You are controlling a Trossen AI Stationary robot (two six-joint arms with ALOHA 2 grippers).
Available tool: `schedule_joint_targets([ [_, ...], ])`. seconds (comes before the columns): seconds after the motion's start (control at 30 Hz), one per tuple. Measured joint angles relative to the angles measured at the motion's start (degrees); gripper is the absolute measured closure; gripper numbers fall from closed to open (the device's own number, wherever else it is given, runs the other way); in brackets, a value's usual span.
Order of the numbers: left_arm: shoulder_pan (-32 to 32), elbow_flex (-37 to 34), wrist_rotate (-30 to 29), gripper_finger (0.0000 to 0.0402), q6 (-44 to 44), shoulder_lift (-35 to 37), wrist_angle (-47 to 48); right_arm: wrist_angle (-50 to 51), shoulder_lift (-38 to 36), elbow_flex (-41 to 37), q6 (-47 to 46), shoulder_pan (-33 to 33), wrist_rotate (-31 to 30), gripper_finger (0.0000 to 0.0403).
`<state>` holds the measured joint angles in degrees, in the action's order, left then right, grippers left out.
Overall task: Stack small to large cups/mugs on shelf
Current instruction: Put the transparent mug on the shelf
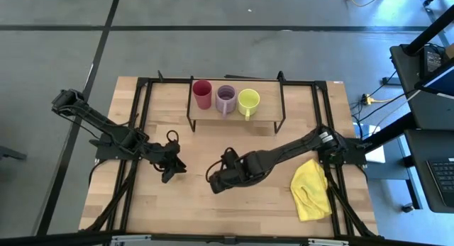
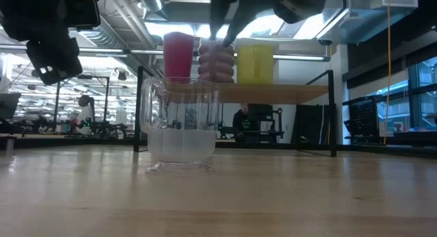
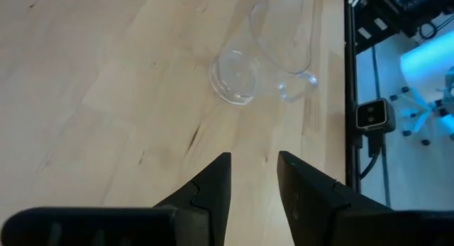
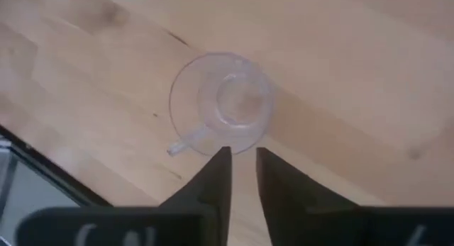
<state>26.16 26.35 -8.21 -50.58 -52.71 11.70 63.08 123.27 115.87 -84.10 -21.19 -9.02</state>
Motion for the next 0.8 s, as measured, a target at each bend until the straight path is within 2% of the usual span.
schedule_joint_targets([
  [0.27, 0.12, 0.0, 0.33, 0.0292, 2.98, 0.0, 0.35, -0.21, 0.82, -0.04, -8.8, -1.83, -2.02, 0.0285],
  [0.53, 0.12, 0.0, 0.43, 0.0292, 3.79, 0.0, 0.34, 0.28, 2.67, -0.06, -16.99, -3.05, -3.74, 0.0281],
  [0.8, 0.1, 0.0, 2.86, 0.0292, 4.53, 0.0, 1.58, -2.25, 4.93, -0.1, -19.8, -3.39, -4.97, 0.0281],
])
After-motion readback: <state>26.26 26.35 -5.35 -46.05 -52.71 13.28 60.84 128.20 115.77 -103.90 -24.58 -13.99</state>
